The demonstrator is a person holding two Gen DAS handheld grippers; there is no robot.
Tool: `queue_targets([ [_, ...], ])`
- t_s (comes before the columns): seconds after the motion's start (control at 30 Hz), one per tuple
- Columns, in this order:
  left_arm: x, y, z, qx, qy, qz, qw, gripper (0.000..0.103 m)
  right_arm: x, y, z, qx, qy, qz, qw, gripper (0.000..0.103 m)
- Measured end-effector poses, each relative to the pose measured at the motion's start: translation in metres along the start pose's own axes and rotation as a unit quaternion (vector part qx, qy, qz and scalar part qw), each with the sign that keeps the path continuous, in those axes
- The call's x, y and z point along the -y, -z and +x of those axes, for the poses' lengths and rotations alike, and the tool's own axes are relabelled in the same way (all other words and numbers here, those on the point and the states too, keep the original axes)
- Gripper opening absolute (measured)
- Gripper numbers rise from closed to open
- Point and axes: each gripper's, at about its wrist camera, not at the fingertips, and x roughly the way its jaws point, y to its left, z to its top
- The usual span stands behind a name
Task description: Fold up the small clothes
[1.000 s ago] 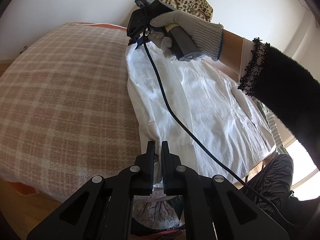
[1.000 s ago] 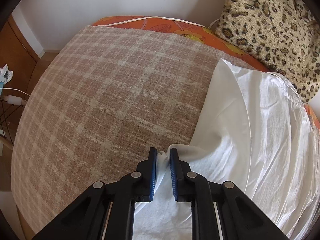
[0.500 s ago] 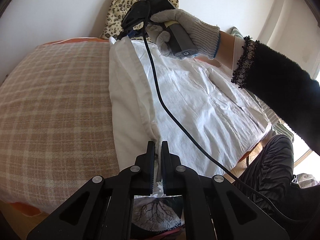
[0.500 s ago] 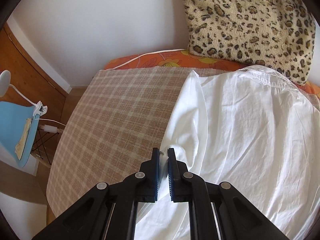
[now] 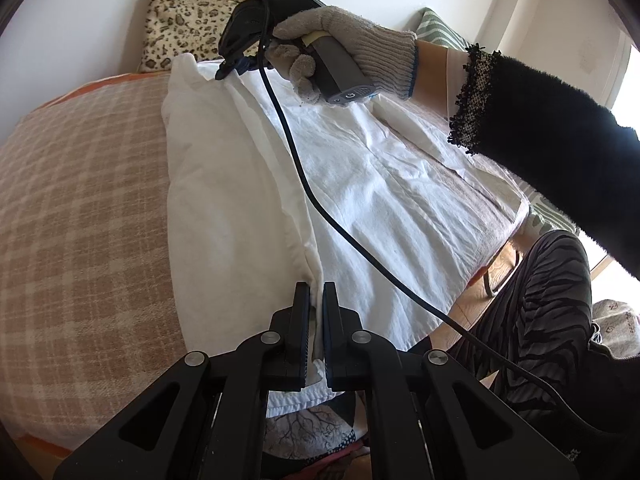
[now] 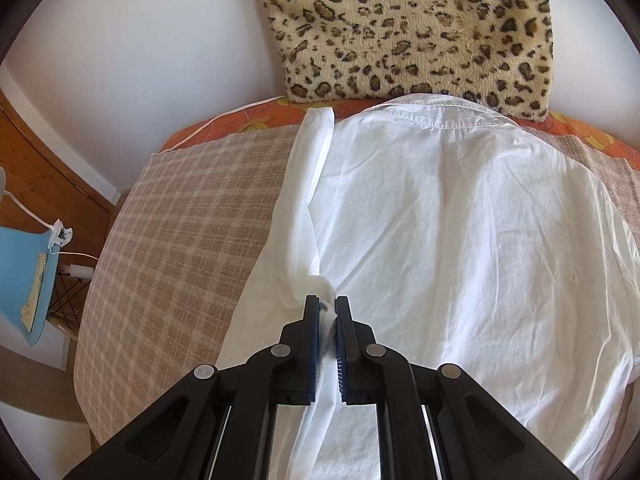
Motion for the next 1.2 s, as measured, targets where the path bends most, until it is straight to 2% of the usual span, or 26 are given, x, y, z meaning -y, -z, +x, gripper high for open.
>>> queue_targets([
  [0.2,0.011,0.003,0.010,-0.015,-0.004,0.024,0.9996,0.005,0.014,0.008,0.011,-0.008,0.023,-0.003,1.000,0.005],
  [0.27,0.010,0.004,0.010,-0.022,0.004,0.019,0.9996,0.006,0.017,0.011,0.014,-0.011,0.026,-0.001,1.000,0.005],
  [0.3,0.009,0.005,0.008,-0.026,0.014,0.011,0.9995,0.011,0.017,0.012,0.015,-0.011,0.029,-0.001,1.000,0.005],
  [0.37,0.005,0.007,0.000,-0.031,0.037,-0.016,0.9987,0.014,0.018,0.014,0.017,-0.012,0.033,-0.003,0.999,0.005],
  [0.43,0.001,0.009,-0.016,-0.013,0.052,-0.028,0.9981,0.015,0.018,0.016,0.018,-0.012,0.035,-0.007,0.999,0.005],
  [0.5,-0.006,0.011,-0.034,0.022,0.029,-0.032,0.9988,0.025,0.018,0.016,0.019,-0.013,0.032,-0.013,0.999,0.005],
  [0.53,-0.014,0.012,-0.040,0.036,0.013,-0.041,0.9984,0.026,0.017,0.016,0.020,-0.012,0.034,-0.016,0.999,0.005],
  [0.6,-0.037,0.012,-0.042,0.040,-0.006,-0.084,0.9956,0.027,0.017,0.017,0.021,-0.013,0.037,-0.019,0.999,0.007],
  [0.7,-0.067,0.019,-0.034,0.018,-0.004,-0.162,0.9866,0.027,0.015,0.016,0.020,-0.020,0.047,-0.028,0.998,0.016],
  [0.73,-0.072,0.021,-0.030,0.010,0.000,-0.177,0.9842,0.027,0.013,0.015,0.017,-0.018,0.061,-0.035,0.997,0.024],
  [0.77,-0.074,0.022,-0.027,0.003,0.001,-0.184,0.9830,0.027,0.011,0.014,0.012,-0.008,0.077,-0.046,0.996,0.029],
  [0.87,-0.074,0.021,-0.020,-0.009,0.016,-0.193,0.9811,0.027,0.000,0.012,-0.011,0.030,0.099,-0.074,0.992,0.030],
  [0.93,-0.072,0.019,-0.017,-0.012,0.025,-0.193,0.9807,0.027,-0.011,0.009,-0.024,0.054,0.085,-0.095,0.990,0.030],
  [1.03,-0.070,0.013,-0.014,-0.013,0.040,-0.197,0.9796,0.026,-0.030,0.006,-0.024,0.056,0.056,-0.123,0.989,0.030],
  [1.2,-0.067,0.003,-0.015,-0.006,0.045,-0.195,0.9798,0.006,-0.048,0.004,0.007,0.024,0.010,-0.122,0.992,0.029],
])
